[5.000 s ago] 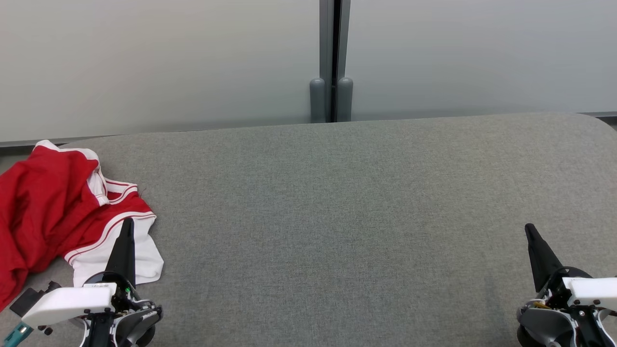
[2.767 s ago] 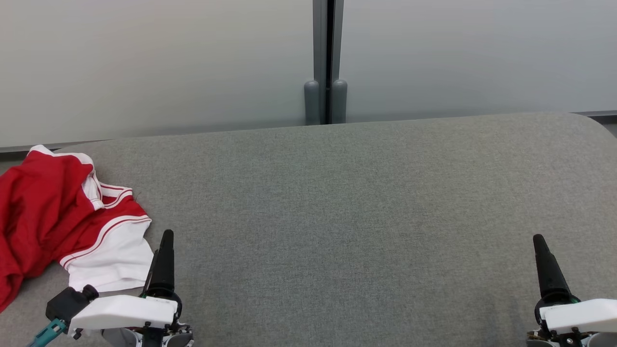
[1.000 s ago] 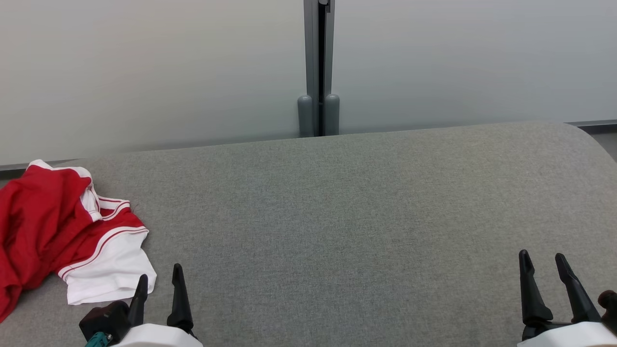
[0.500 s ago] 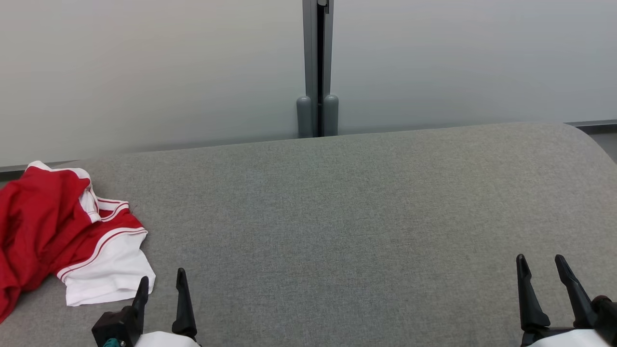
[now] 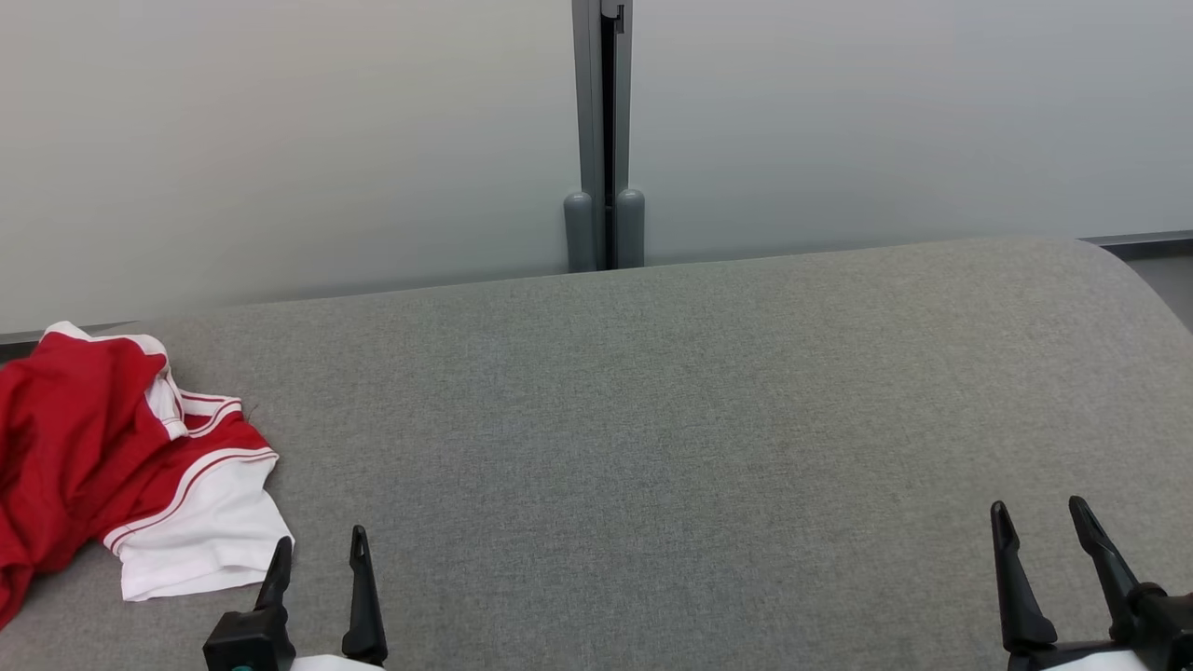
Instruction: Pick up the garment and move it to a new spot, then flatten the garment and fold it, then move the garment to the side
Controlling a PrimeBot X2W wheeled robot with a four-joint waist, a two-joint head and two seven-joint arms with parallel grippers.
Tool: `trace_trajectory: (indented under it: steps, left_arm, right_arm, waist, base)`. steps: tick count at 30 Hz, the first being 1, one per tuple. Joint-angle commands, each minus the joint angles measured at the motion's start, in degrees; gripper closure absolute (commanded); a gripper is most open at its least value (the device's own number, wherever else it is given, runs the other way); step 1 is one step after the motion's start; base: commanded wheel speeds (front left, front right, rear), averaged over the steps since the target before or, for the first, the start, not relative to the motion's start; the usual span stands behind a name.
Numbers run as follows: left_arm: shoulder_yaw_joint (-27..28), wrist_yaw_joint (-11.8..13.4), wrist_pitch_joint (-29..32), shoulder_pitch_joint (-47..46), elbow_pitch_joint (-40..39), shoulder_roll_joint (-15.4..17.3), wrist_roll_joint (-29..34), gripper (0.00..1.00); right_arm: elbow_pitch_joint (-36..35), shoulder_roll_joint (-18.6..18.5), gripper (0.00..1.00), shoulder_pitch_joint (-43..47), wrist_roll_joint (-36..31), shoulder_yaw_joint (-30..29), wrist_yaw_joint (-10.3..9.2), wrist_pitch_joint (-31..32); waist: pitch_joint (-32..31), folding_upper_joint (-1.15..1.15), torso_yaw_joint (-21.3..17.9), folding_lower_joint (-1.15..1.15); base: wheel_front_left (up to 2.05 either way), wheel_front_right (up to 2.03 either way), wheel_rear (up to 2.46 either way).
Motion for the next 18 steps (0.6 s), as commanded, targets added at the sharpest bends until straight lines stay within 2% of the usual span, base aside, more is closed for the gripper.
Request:
trace_trajectory:
  steps: [1,12,18]
  left_arm:
    - [0.1,0.2,-0.4,0.2,-0.2,0.3,1.0,0.0]
    - [0.4,0.9,-1.5,1.2,-0.3,0.4,5.5,0.0]
    - [0.9,0.7,-1.4,1.0,-0.1,0.4,5.4,0.0]
  right_arm:
    - [-0.4,-0.3,0.0,0.4,-0.8,-0.1,0.12,-0.6]
    - [-0.7,0.2,0.0,1.4,-4.2,-0.1,0.11,-1.8]
    - [-0.3,0.3,0.0,1.2,-3.4,-0.6,0.11,-1.7]
  waist:
    - [0.0,0.0,0.0,0.0]
    - [-0.5,0.0,0.2,0.0]
    - [-0.5,0.0,0.2,0.0]
  base:
    - [0.0,0.0,0.0]
    - [0.0,0.0,0.0]
    - [0.0,0.0,0.0]
